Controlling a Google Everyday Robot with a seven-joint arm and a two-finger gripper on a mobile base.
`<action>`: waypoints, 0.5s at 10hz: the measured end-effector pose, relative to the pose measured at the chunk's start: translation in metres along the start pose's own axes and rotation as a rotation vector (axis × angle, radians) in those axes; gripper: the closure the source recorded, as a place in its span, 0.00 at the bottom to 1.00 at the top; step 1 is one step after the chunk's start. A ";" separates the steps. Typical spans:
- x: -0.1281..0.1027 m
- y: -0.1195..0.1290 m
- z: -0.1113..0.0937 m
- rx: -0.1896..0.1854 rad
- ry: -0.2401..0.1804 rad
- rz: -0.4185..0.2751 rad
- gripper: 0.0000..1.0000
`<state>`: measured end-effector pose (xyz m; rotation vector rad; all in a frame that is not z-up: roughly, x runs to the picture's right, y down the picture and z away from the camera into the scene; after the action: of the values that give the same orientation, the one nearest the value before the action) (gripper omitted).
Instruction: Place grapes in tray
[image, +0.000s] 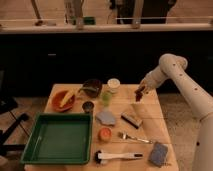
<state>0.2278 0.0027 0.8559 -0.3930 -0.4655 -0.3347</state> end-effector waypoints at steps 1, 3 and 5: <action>-0.006 -0.002 -0.002 0.001 -0.006 -0.021 1.00; -0.021 -0.007 -0.012 0.004 -0.020 -0.076 1.00; -0.035 -0.008 -0.018 0.004 -0.035 -0.125 1.00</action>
<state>0.2022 -0.0047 0.8260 -0.3669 -0.5264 -0.4483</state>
